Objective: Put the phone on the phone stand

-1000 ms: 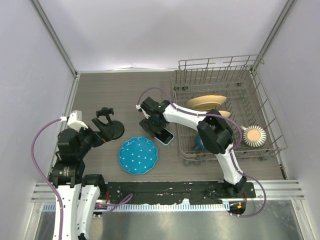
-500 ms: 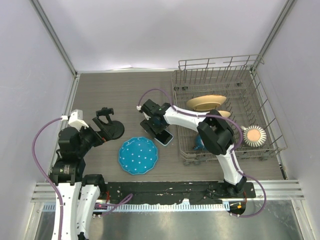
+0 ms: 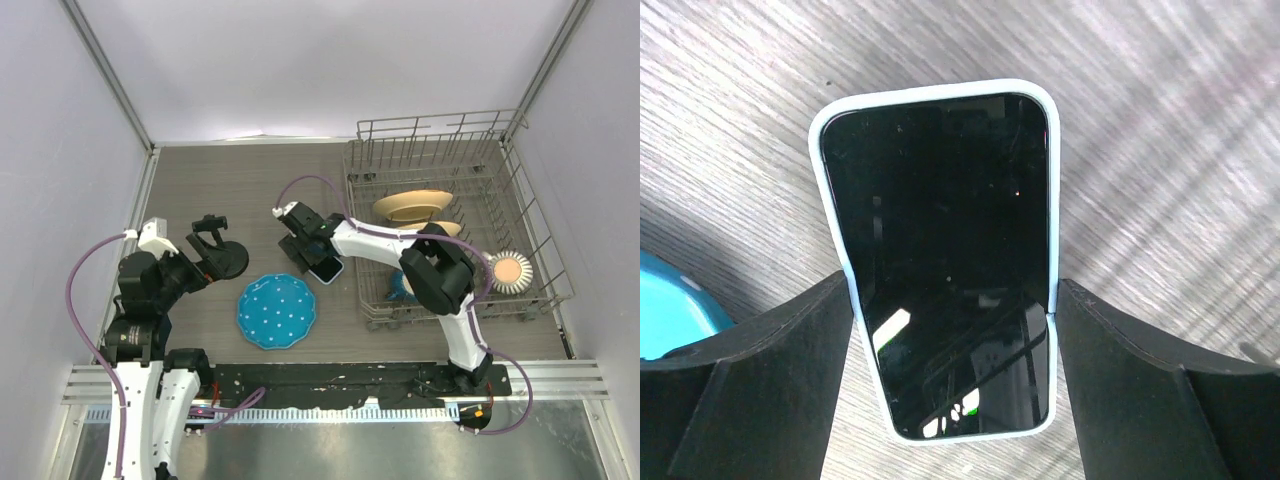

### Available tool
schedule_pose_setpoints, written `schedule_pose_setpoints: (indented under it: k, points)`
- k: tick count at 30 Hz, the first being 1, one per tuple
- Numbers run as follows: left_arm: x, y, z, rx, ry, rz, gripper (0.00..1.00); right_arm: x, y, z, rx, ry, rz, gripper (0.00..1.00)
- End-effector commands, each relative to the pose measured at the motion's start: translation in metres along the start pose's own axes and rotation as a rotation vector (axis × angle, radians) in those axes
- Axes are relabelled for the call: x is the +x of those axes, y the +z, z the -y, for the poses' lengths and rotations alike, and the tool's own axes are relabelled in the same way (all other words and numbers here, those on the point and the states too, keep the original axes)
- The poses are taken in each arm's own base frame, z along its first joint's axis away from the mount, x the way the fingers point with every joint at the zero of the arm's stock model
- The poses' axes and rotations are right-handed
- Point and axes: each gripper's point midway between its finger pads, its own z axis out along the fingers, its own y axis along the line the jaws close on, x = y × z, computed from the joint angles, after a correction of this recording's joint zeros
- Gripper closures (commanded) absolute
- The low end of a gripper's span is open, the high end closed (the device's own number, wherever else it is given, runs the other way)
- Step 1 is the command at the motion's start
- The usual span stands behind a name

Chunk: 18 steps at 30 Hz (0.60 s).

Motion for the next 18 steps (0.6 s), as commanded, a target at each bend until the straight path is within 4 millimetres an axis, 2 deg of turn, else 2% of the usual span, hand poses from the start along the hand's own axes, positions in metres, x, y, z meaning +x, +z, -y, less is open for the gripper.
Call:
schedule_pose_setpoints:
  k: [1, 2, 4, 5, 7, 8, 11, 12, 13, 14, 15, 18]
  points:
    - [-0.006, 0.002, 0.005, 0.026, 0.018, 0.018, 0.00, -0.078, -0.061, 0.023, 0.066, 0.064, 0.310, 0.99]
    - [-0.006, 0.002, 0.005, 0.028, 0.018, 0.020, 0.00, -0.088, -0.075, 0.025, 0.062, 0.083, 0.361, 0.99]
    - [-0.006, 0.003, 0.006, 0.033, 0.019, 0.017, 0.00, -0.094, -0.088, 0.025, 0.046, 0.109, 0.419, 0.99]
    - [-0.005, 0.003, 0.007, 0.041, 0.018, 0.012, 0.00, -0.103, -0.107, 0.026, 0.028, 0.124, 0.472, 0.99]
    - [-0.004, 0.004, 0.014, 0.081, 0.028, 0.003, 0.02, -0.106, -0.122, 0.016, -0.055, 0.141, 0.541, 0.99]
    - [0.003, 0.003, 0.024, 0.146, 0.031, -0.034, 0.03, -0.112, -0.145, 0.012, -0.106, 0.165, 0.601, 0.99]
    - [0.010, 0.009, 0.038, 0.241, -0.019, -0.083, 0.06, -0.109, -0.166, -0.014, -0.289, 0.193, 0.667, 0.99]
    - [0.017, 0.012, 0.045, 0.290, -0.055, -0.128, 0.07, -0.114, -0.185, -0.018, -0.339, 0.201, 0.716, 0.99]
    - [0.012, 0.013, 0.057, 0.347, -0.116, -0.125, 0.08, -0.108, -0.190, -0.030, -0.403, 0.192, 0.733, 0.99]
    - [0.019, 0.018, 0.057, 0.361, -0.159, -0.153, 0.11, -0.107, -0.196, -0.034, -0.427, 0.199, 0.748, 0.99]
    - [0.018, 0.021, 0.059, 0.374, -0.180, -0.154, 0.11, -0.106, -0.208, -0.037, -0.454, 0.209, 0.771, 0.99]
    - [0.012, 0.019, 0.074, 0.406, -0.161, -0.127, 0.10, -0.098, -0.220, -0.054, -0.494, 0.174, 0.778, 0.99]
